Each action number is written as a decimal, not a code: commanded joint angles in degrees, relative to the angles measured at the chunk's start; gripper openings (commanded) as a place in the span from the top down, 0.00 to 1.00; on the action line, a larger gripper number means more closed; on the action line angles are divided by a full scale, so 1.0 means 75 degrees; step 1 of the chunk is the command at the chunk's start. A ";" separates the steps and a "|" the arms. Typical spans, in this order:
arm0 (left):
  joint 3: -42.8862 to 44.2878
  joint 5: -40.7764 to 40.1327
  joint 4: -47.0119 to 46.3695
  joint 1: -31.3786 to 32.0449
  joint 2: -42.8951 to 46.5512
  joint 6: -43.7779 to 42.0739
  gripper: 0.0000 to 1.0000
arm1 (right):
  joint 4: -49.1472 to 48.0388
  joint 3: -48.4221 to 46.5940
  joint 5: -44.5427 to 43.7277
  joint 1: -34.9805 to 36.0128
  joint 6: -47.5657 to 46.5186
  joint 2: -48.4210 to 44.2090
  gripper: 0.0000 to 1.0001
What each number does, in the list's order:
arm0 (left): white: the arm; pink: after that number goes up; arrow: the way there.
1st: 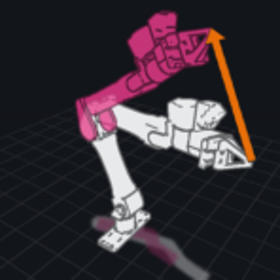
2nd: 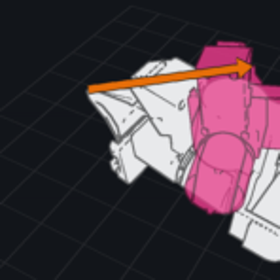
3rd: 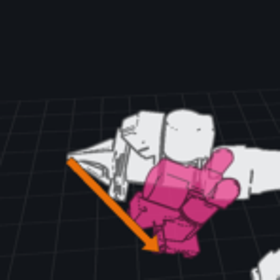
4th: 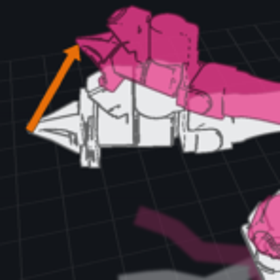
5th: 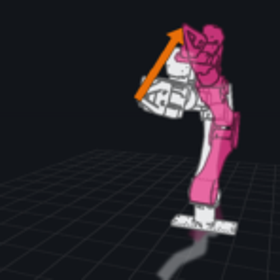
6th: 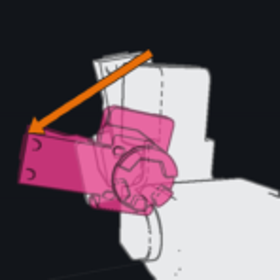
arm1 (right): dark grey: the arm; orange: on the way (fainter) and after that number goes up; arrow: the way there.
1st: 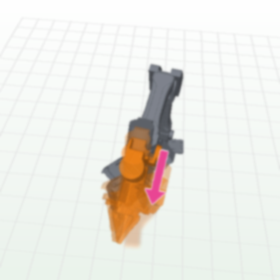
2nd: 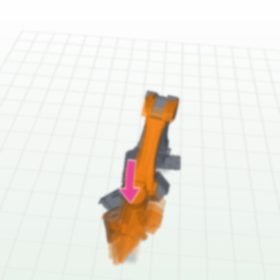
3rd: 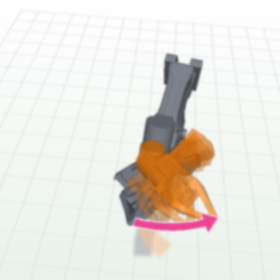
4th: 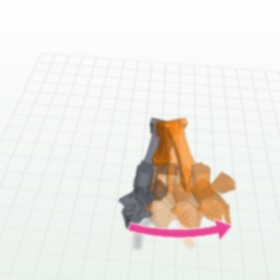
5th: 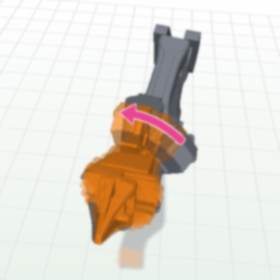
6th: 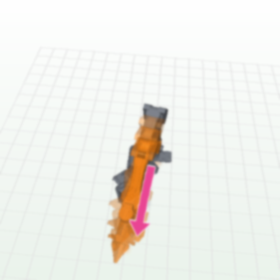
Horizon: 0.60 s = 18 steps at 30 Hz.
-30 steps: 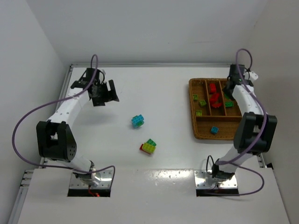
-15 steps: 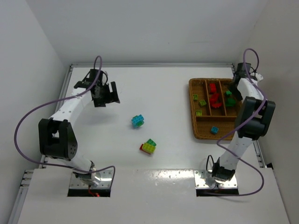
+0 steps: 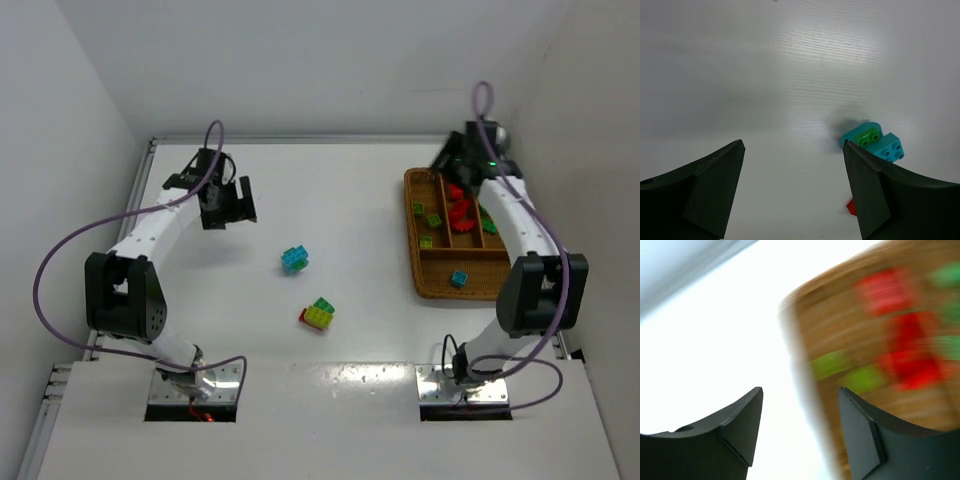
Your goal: Sort the legos into containers by color
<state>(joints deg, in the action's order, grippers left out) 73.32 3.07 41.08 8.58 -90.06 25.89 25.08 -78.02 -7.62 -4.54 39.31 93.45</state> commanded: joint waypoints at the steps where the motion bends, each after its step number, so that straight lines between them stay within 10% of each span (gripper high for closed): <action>1: 0.0010 -0.0280 -0.0005 0.0204 0.0465 -0.0100 0.14 | 0.0239 -0.0177 0.1240 0.2147 -0.1150 0.0195 0.38; 8: -0.0237 -0.0843 0.0148 0.0158 0.0782 0.0181 0.14 | 0.0768 0.0721 0.2375 0.5416 -0.3140 0.0432 0.28; 18: -0.0307 -0.0750 0.0148 -0.0195 0.1016 0.0321 0.14 | 0.0699 0.1719 0.3265 0.7155 -0.3776 -0.0108 0.22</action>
<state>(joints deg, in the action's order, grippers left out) 71.07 -2.63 42.13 7.42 -84.64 27.66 31.79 -65.65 13.52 47.16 13.58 95.50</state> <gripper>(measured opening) 0.862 0.781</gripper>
